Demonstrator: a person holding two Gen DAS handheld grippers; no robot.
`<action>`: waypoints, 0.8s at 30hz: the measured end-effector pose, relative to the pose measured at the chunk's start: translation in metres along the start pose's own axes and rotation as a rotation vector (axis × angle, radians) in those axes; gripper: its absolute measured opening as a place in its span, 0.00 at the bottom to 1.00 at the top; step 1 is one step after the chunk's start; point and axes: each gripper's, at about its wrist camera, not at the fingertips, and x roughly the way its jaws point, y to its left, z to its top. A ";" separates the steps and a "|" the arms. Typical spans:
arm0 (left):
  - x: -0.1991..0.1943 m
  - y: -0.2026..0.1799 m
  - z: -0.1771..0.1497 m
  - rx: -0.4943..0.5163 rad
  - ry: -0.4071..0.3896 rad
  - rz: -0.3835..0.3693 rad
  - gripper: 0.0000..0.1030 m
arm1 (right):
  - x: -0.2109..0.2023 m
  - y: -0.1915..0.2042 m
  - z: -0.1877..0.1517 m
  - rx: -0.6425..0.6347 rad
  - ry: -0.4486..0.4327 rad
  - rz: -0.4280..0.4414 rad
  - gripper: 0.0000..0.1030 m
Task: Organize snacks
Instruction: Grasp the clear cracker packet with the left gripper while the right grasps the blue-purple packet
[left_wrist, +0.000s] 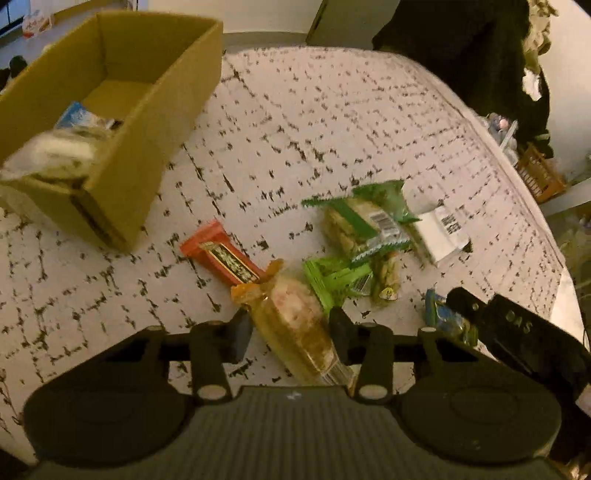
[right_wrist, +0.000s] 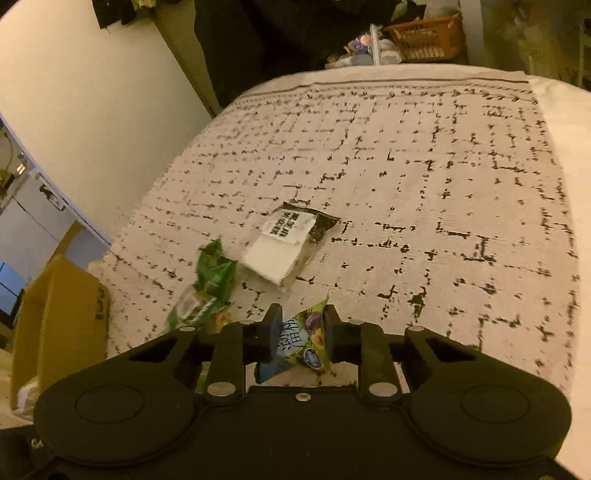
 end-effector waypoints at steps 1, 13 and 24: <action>-0.003 0.002 0.001 -0.004 -0.002 -0.006 0.39 | -0.005 0.001 0.000 0.004 -0.008 0.001 0.22; -0.059 0.020 0.003 0.010 -0.084 -0.089 0.22 | -0.066 0.040 -0.007 0.003 -0.088 0.063 0.20; -0.105 0.043 0.014 0.001 -0.172 -0.117 0.22 | -0.093 0.084 -0.011 -0.037 -0.120 0.104 0.00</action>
